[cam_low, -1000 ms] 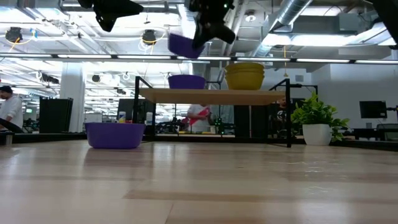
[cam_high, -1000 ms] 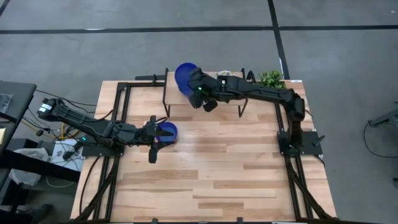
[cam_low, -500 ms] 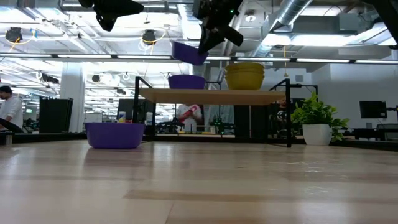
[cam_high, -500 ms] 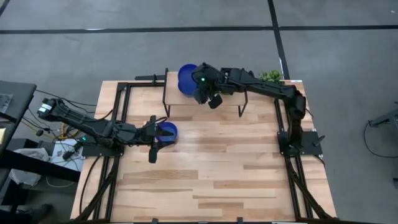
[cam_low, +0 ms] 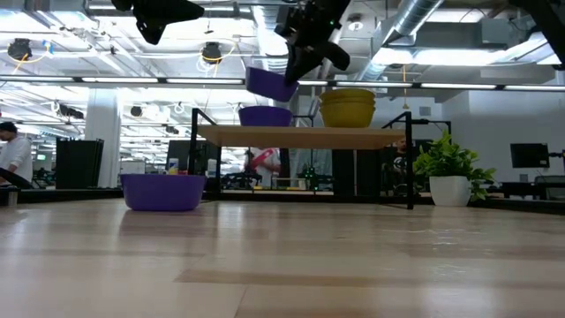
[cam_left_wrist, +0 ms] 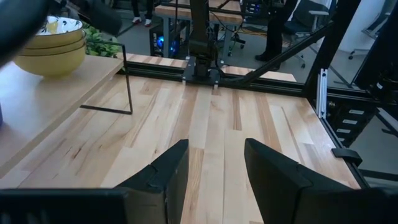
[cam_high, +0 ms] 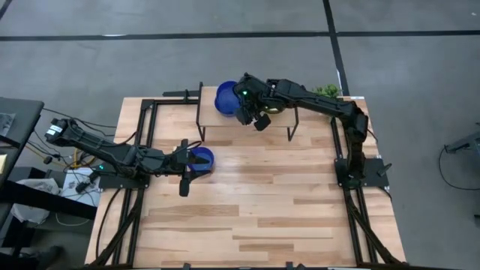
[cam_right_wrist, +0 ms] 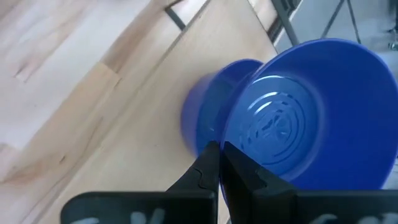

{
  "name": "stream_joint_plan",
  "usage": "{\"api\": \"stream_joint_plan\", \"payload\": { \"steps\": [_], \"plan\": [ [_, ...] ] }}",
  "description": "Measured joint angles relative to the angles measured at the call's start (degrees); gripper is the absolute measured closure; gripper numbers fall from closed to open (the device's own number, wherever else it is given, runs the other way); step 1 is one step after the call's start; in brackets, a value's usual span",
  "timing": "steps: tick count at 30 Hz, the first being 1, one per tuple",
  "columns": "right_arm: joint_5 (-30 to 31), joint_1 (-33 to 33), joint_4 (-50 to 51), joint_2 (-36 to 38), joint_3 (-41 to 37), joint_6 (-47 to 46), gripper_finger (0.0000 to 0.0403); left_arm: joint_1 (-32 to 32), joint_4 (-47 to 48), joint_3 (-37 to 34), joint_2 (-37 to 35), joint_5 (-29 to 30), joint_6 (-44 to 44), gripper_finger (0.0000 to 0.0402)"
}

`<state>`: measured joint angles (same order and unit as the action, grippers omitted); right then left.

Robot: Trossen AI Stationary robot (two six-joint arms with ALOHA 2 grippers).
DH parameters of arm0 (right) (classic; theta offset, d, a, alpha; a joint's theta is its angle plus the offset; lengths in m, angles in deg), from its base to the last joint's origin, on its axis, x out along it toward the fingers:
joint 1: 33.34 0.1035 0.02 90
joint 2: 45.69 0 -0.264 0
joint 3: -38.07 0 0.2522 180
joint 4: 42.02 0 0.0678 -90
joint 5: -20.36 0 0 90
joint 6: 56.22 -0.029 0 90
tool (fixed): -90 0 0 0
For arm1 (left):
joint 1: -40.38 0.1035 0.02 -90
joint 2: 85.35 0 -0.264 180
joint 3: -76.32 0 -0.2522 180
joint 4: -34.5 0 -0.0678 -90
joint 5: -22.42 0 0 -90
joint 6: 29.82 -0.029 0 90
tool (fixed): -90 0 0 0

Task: Pick & Place Mini bowls
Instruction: Stack the bottom blue bowl on top of the blue bowl on the shelf

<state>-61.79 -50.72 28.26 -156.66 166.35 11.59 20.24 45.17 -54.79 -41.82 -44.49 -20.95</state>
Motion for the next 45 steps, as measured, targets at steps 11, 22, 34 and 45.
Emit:
{"api": "stream_joint_plan", "payload": {
  "steps": [11, 22, 34, 45],
  "plan": [
    [-3.87, -1.9, 0.23, 0.03, 0.0, 0.09, 0.0403, 0.0, -0.02, 0.0, 0.0, 0.02, 0.0, 0.0247],
    [-5.53, -1.76, -2.41, -0.85, 0.13, 1.3, 0.0403, 0.0, -0.48, 0.0, 0.0, 0.0, 0.02, 0.0247],
    [-4.91, -2.27, -1.57, -3.42, 0.01, 1.41, 0.0403, 0.0, -1.06, 0.0, 0.02, 0.0, 0.02, 0.0247],
    [-3.38, -2.27, -2.32, -4.21, 0.02, 1.6, 0.0403, 0.0, -1.25, 0.0, 0.02, 0.0, 0.02, 0.0247]
  ]
}}
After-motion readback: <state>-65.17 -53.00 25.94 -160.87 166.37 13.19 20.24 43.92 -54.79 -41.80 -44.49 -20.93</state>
